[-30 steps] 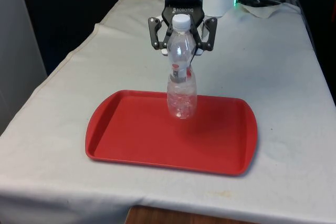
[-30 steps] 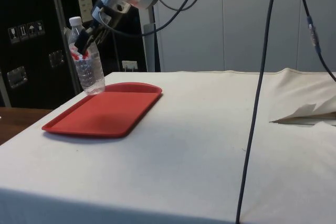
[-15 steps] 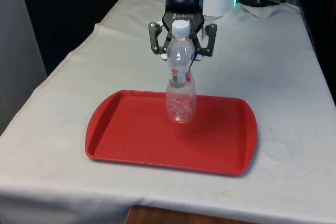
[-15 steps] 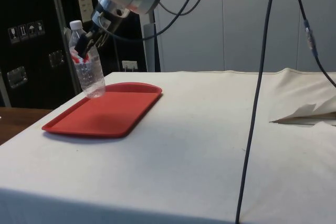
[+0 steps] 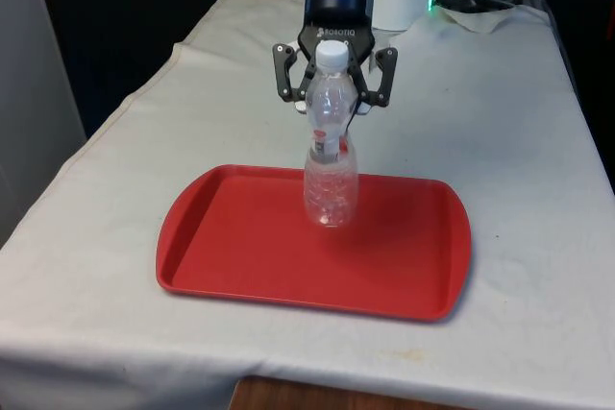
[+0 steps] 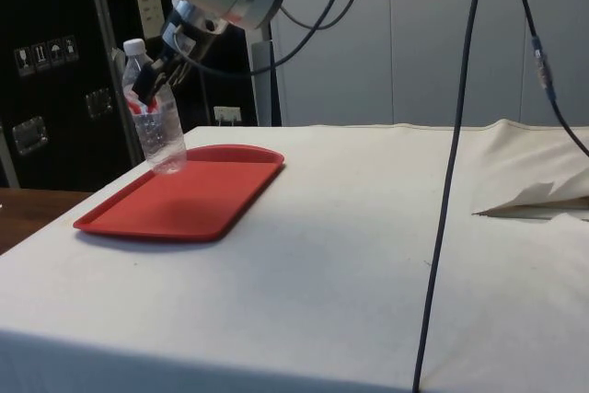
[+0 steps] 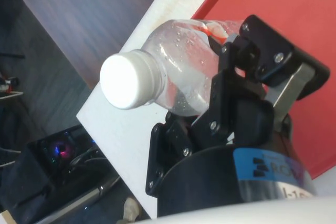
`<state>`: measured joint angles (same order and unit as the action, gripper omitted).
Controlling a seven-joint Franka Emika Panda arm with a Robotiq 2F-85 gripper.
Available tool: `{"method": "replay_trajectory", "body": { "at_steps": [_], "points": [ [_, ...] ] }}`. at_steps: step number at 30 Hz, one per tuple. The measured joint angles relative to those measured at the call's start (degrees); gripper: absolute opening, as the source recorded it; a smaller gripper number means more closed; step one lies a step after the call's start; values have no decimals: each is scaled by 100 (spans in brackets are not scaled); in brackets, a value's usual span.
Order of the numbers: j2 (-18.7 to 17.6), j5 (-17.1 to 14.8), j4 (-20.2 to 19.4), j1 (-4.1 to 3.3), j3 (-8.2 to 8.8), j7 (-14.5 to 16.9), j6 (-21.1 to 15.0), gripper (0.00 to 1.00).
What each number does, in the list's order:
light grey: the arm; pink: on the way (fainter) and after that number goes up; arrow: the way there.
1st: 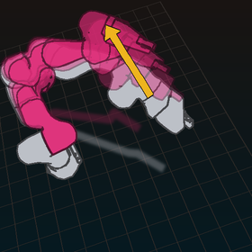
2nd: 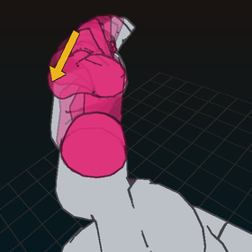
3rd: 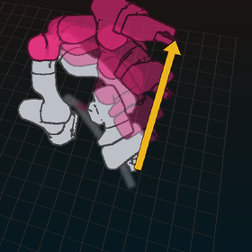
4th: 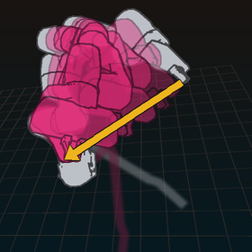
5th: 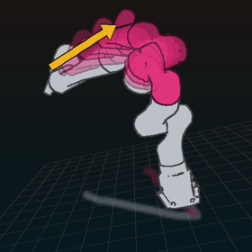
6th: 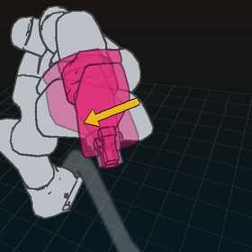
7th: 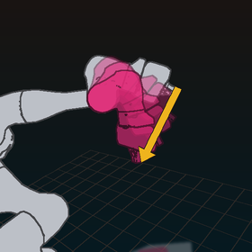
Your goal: Place the bottle upright on the tray.
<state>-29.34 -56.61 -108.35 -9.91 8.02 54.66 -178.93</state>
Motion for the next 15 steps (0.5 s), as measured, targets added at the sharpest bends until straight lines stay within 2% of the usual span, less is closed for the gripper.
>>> {"method": "replay_trajectory", "body": {
  "at_steps": [15],
  "points": [
    [-97, -17, -74, -6, -138, -11, -424, 33]
  ]
}}
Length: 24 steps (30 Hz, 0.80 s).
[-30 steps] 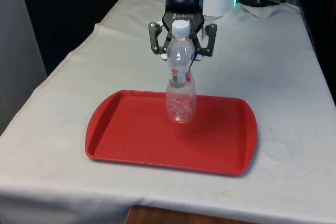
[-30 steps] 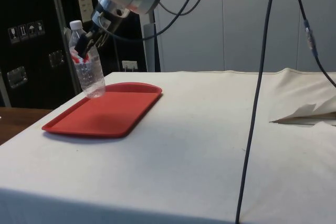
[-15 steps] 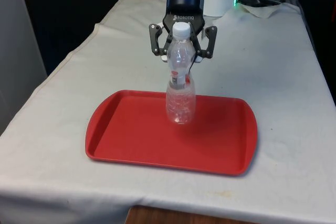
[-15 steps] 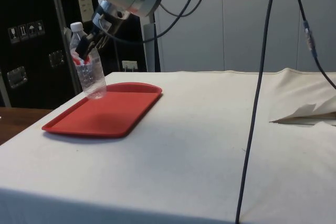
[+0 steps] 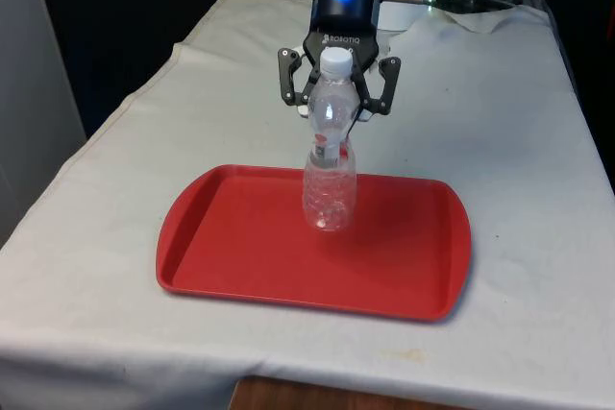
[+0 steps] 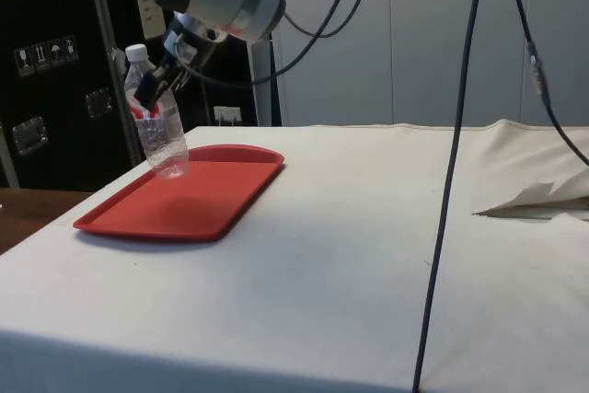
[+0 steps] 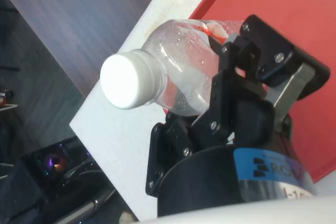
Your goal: Place the bottle upright on the tray.
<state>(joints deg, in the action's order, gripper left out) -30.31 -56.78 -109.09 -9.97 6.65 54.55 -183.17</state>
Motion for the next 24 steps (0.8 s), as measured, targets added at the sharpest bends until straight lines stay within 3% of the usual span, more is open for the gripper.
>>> {"method": "replay_trajectory", "body": {
  "at_steps": [24],
  "points": [
    [-6, -6, -126, 0, -229, -92, -688, 33]
  ]
}}
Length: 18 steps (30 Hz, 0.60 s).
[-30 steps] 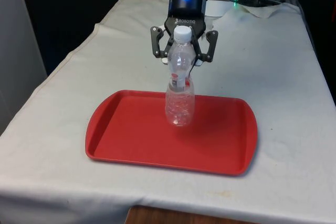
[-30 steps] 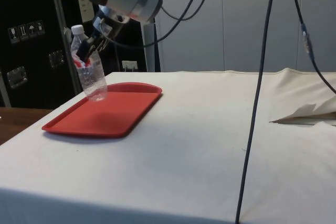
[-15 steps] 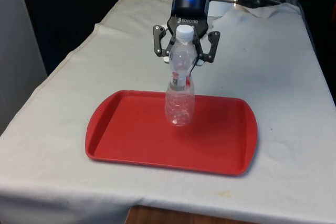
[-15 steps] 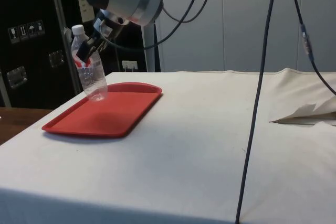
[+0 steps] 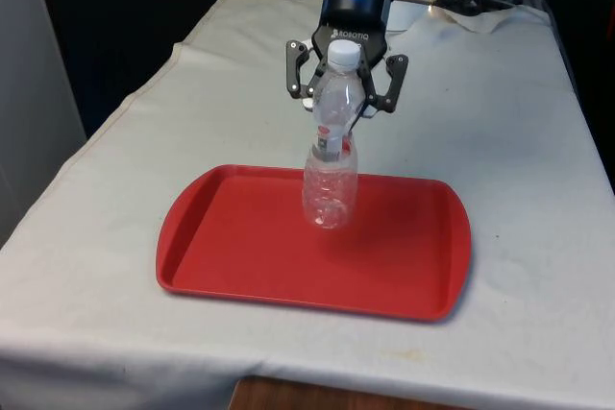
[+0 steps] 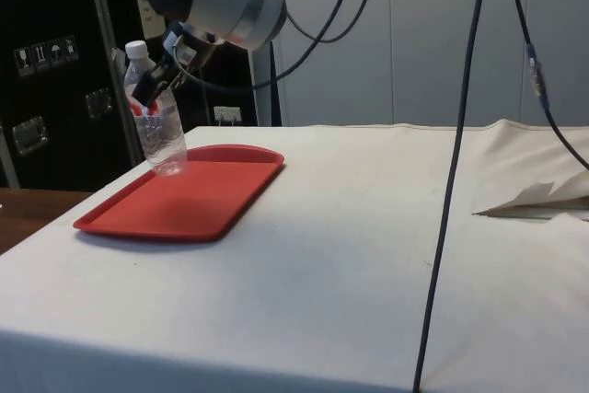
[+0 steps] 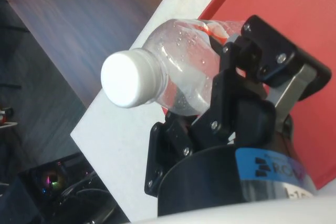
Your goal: Place the bottle upright on the tray.
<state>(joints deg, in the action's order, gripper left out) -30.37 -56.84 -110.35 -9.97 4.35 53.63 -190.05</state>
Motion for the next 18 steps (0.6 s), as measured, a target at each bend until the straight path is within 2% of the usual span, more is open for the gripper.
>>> {"method": "replay_trajectory", "body": {
  "at_steps": [18],
  "points": [
    [-6, 6, -155, -6, -160, -120, -521, 33]
  ]
}}
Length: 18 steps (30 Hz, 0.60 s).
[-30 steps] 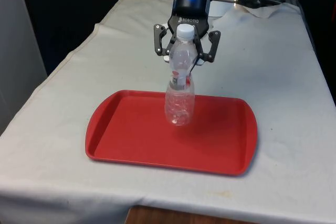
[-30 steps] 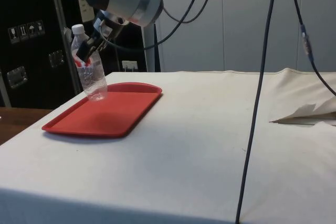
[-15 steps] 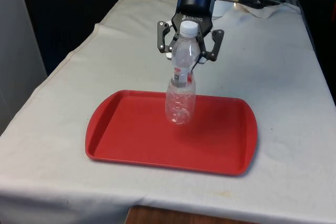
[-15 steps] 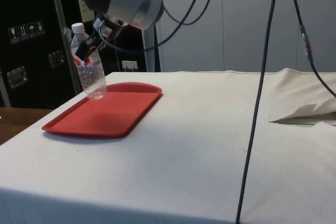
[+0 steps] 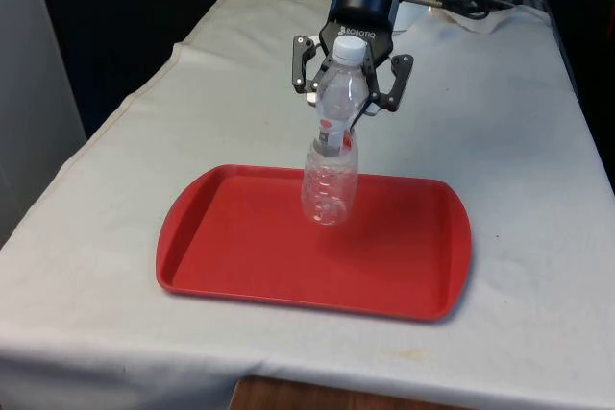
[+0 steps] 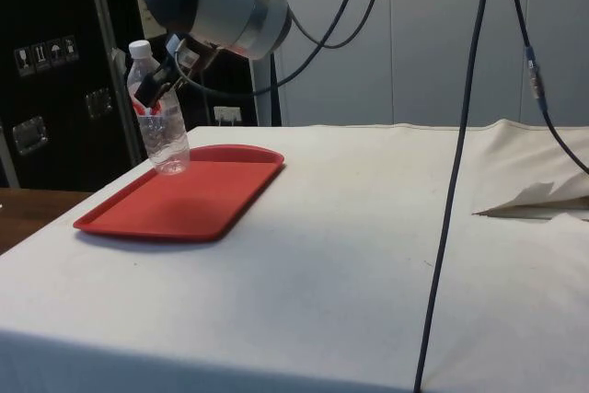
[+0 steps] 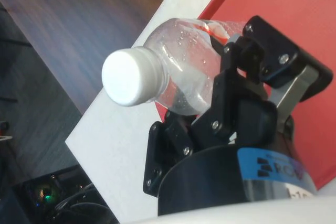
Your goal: Place the bottle upright on the tray.
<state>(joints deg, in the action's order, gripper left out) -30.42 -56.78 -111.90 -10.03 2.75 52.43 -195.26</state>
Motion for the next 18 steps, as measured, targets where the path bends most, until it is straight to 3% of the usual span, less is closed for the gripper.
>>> {"method": "replay_trajectory", "body": {
  "at_steps": [7, 18],
  "points": [
    [-29, 0, 17, 17, 23, -46, -11, 33],
    [-29, 0, 92, 29, 23, -378, -11, 33]
  ]
}}
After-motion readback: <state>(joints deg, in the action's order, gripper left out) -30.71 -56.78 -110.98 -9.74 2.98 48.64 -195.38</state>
